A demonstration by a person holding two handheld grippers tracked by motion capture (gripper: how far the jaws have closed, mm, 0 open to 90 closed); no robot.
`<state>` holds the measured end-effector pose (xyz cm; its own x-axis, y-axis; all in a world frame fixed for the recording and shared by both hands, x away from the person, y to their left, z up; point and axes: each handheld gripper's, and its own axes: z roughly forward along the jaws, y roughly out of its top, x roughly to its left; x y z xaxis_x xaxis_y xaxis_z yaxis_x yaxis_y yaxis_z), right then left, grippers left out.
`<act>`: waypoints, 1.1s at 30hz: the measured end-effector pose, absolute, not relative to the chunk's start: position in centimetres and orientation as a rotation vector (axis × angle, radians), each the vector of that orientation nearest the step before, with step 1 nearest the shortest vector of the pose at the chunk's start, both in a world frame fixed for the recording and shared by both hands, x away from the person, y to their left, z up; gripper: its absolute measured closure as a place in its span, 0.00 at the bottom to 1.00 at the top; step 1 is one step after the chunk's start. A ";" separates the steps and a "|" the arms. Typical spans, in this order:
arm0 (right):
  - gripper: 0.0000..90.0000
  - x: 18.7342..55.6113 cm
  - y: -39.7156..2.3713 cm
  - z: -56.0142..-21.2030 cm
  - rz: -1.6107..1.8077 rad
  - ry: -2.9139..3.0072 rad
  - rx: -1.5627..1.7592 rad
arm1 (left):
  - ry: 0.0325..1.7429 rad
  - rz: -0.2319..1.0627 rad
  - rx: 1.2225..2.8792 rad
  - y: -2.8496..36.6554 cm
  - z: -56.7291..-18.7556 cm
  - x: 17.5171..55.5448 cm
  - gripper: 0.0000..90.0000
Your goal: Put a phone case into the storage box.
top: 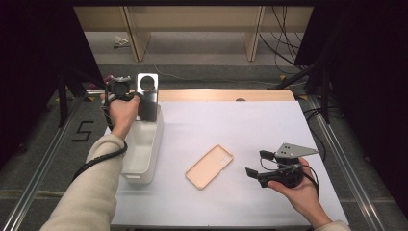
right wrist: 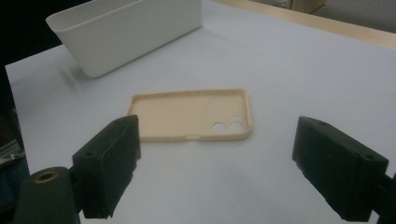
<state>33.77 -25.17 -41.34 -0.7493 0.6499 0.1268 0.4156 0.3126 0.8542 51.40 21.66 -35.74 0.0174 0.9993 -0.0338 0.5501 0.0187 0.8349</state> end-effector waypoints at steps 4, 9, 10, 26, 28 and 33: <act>0.18 33.8 -25.2 -41.3 1.412 2.338 0.972 | 1.613 0.837 1.604 21.7 -35.8 51.5 0.99; 0.18 33.7 -25.2 -41.3 1.408 2.340 0.969 | 1.613 0.842 1.603 21.7 -35.9 51.6 0.99; 0.18 33.7 -25.2 -41.3 1.408 2.339 0.969 | 1.614 0.841 1.602 21.7 -36.0 51.6 0.99; 0.18 33.7 -25.2 -41.3 1.409 2.339 0.967 | 1.602 0.861 1.584 21.8 -36.3 51.9 0.99; 0.18 33.7 -25.2 -41.3 1.409 2.339 0.969 | 1.604 0.859 1.583 21.8 -36.4 51.9 0.99; 0.18 33.7 -25.2 -41.3 1.408 2.340 0.968 | 1.610 0.863 1.582 21.9 -36.7 52.0 0.99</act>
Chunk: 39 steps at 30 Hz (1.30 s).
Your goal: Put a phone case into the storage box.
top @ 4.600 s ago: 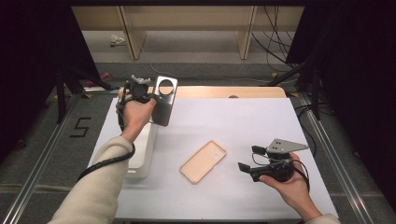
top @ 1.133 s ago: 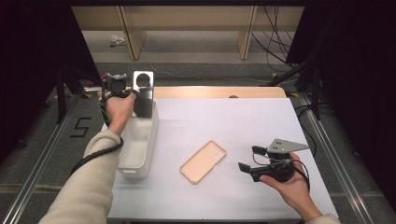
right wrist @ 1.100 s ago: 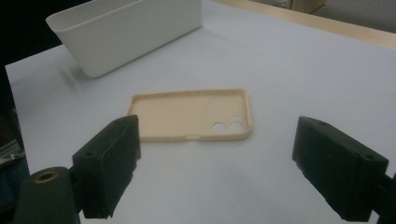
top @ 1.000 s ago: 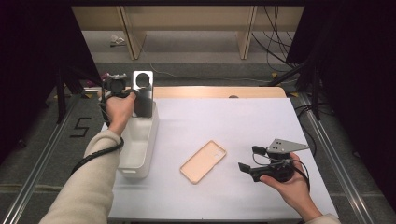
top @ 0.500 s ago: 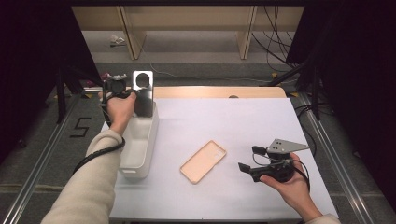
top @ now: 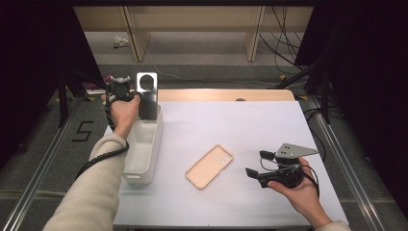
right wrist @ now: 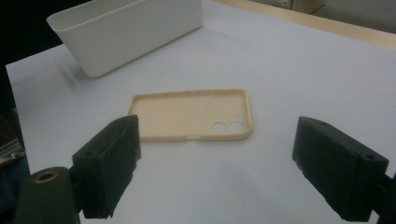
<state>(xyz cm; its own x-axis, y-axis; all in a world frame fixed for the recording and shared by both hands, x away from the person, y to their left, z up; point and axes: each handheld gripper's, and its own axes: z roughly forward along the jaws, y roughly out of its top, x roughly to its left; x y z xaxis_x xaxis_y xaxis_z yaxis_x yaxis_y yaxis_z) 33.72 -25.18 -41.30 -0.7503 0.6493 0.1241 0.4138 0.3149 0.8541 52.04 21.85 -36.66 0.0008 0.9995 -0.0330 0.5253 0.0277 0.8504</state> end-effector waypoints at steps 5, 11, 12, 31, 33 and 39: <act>0.18 33.7 -25.2 -41.3 1.408 2.340 0.968 | 1.611 0.859 1.581 21.9 -36.9 52.1 0.99; 0.18 33.7 -25.2 -41.3 1.403 2.342 0.968 | 1.613 0.868 1.583 21.9 -36.9 52.1 0.99; 0.18 33.7 -25.2 -41.3 1.404 2.340 0.968 | 1.612 0.868 1.581 21.9 -36.9 52.2 0.99; 0.18 33.7 -25.2 -41.3 1.408 2.336 0.968 | 1.616 0.870 1.583 21.8 -37.5 52.4 0.99; 0.18 33.7 -25.2 -41.3 1.406 2.337 0.969 | 1.618 0.872 1.582 21.8 -37.6 52.5 0.99; 0.18 33.7 -25.2 -41.3 1.405 2.338 0.972 | 1.620 0.876 1.579 21.7 -38.0 52.5 0.99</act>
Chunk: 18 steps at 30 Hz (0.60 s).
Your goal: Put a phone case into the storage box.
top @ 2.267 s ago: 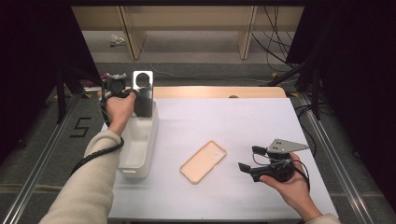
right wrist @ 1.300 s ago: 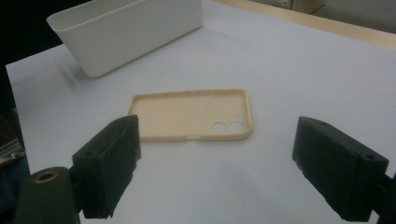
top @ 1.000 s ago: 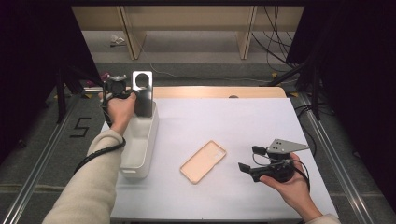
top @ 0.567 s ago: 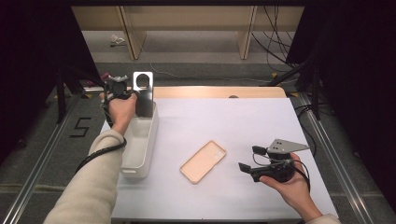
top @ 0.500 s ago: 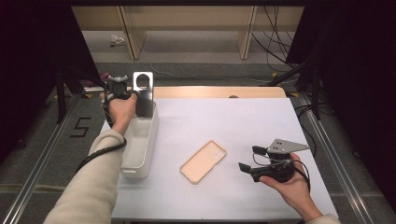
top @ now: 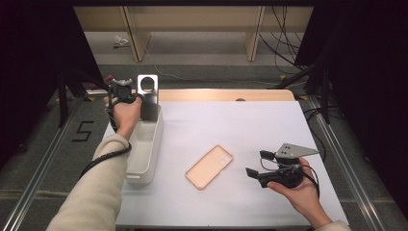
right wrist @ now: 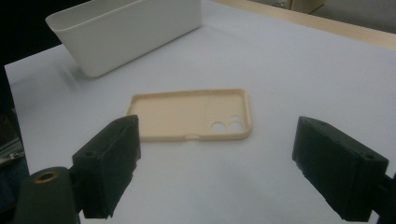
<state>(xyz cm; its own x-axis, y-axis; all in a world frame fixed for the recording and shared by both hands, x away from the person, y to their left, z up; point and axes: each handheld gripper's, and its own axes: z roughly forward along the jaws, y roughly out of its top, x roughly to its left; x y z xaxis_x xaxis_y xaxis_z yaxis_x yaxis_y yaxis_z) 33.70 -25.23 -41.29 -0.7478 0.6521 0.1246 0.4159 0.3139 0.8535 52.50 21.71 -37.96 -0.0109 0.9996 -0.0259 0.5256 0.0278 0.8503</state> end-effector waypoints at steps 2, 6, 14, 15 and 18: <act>0.18 33.7 -25.2 -41.3 1.407 2.337 0.973 | 1.618 0.873 1.580 21.7 -38.0 52.5 0.99; 0.18 33.7 -25.2 -41.3 1.410 2.337 0.974 | 1.611 0.879 1.594 21.7 -38.1 52.5 0.99; 0.18 33.7 -25.3 -41.3 1.408 2.337 0.974 | 1.611 0.887 1.591 21.8 -38.6 52.6 0.99; 0.18 33.7 -25.3 -41.3 1.408 2.338 0.973 | 1.612 0.883 1.593 21.8 -38.7 52.6 0.99; 0.18 33.7 -25.2 -41.3 1.410 2.337 0.974 | 1.615 0.879 1.592 21.9 -38.9 52.7 0.99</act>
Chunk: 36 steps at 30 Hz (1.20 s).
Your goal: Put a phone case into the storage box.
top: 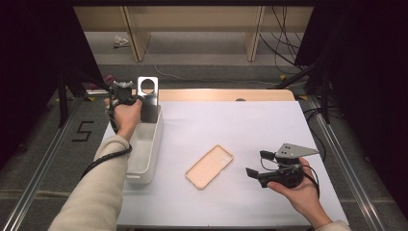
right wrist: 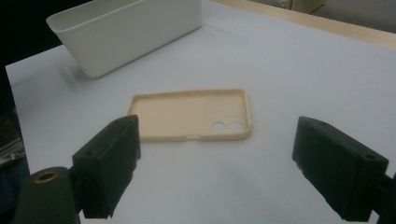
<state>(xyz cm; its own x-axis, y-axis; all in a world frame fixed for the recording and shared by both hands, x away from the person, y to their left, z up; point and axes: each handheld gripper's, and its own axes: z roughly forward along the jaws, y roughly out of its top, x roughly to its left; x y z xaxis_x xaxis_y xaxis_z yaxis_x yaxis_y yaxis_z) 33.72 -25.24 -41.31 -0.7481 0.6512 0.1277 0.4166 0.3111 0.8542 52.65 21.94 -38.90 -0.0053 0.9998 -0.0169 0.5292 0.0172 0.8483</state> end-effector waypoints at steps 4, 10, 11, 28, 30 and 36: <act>0.18 33.7 -25.2 -41.3 1.411 2.336 0.975 | 1.608 0.889 1.597 22.0 -39.0 52.7 0.99; 0.18 33.7 -25.2 -41.3 1.411 2.337 0.974 | 1.601 0.902 1.605 21.9 -39.2 52.8 0.99; 0.18 33.7 -25.2 -41.3 1.411 2.338 0.972 | 1.600 0.904 1.608 21.9 -39.2 52.9 0.99; 0.18 33.7 -25.3 -41.3 1.412 2.336 0.971 | 1.600 0.902 1.628 21.7 -39.9 53.1 0.99; 0.18 33.7 -25.3 -41.3 1.412 2.339 0.968 | 1.601 0.902 1.628 21.6 -39.8 53.1 0.99; 0.18 33.7 -25.2 -41.3 1.412 2.339 0.969 | 1.600 0.902 1.628 21.8 -39.9 53.2 0.99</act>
<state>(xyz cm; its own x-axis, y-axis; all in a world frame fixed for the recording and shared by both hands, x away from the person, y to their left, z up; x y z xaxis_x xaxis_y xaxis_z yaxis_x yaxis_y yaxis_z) 33.71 -25.21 -41.30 -0.7505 0.6487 0.1264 0.4141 0.3125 0.8549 53.18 21.75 -39.94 0.0074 0.9998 0.0188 0.5335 -0.0198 0.8456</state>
